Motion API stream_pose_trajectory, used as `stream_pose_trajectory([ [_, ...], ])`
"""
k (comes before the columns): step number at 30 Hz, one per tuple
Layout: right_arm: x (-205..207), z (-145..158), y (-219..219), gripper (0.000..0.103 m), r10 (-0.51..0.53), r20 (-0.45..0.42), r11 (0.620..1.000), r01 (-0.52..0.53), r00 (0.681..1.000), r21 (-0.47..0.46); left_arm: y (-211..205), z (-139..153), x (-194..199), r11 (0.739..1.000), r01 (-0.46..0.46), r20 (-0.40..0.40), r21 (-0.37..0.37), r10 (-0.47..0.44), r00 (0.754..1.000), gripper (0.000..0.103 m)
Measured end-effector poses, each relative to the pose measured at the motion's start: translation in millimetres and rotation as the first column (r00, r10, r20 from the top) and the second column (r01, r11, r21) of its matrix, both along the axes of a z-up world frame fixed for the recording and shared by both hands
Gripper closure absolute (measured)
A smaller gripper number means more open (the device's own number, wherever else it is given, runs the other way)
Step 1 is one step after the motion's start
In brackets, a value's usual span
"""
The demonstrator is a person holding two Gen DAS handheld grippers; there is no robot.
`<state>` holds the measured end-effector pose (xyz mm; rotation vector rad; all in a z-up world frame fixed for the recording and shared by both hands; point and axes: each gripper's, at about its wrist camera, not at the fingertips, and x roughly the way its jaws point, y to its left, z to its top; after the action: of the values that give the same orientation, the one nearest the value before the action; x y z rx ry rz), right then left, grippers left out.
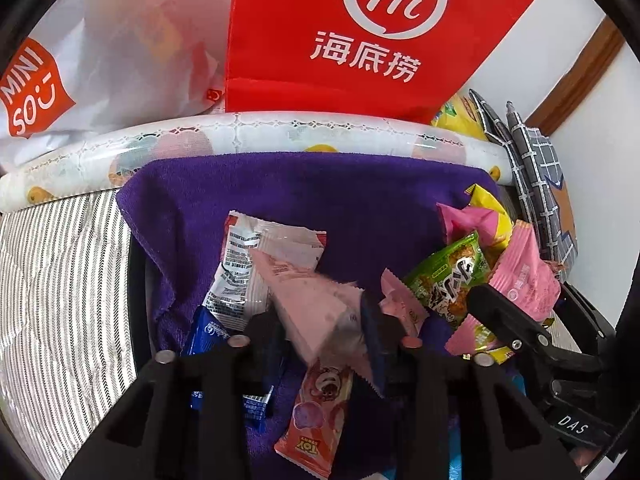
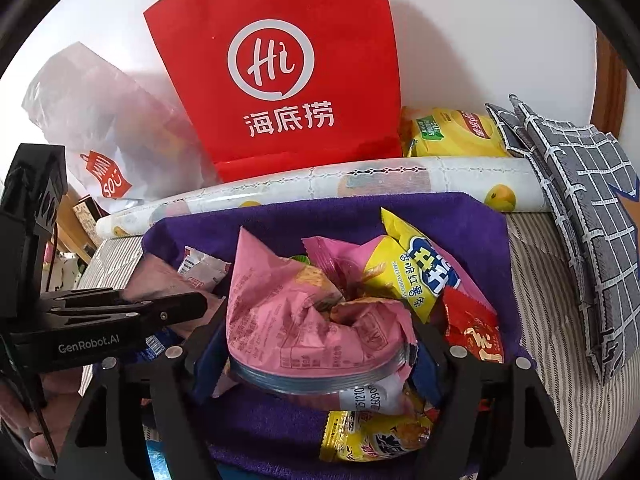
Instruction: Organize snacks
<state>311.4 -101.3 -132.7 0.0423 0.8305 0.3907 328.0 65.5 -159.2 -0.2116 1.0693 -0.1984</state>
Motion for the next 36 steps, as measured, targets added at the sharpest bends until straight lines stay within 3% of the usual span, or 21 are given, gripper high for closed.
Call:
stream_pose_trajectory([
  [6,-4.1,7.8,3.9,0.017,-0.002,0.037,1.0,0.002,0.999,-0.019,-1.7,8.1,-3.1,1.0,0.005,0.014,-0.001,-0.005,1.0,0.054],
  [13,-13.4,17.8,3.3,0.017,-0.032,0.052,0.999,0.033,0.998,-0.02,-1.0,27.5,-12.4,1.0,0.005,0.064,0.004,-0.005,0.998,0.041],
  [26,-54.0,46.0,-22.4,0.017,-0.13,0.095,0.991,0.133,0.987,-0.028,-20.8,55.0,-33.2,0.997,0.026,0.088,0.066,-0.032,0.996,0.032],
  [30,-71.3,57.5,-29.3,0.017,-0.145,0.121,0.988,0.15,0.982,-0.037,-25.1,69.1,-51.7,0.995,0.014,0.134,0.095,-0.026,0.991,0.02],
  [36,-94.0,68.6,-42.3,0.017,-0.166,0.124,0.986,0.165,0.978,0.018,-23.5,71.4,-80.0,0.995,-0.02,0.152,0.099,0.005,0.988,0.019],
])
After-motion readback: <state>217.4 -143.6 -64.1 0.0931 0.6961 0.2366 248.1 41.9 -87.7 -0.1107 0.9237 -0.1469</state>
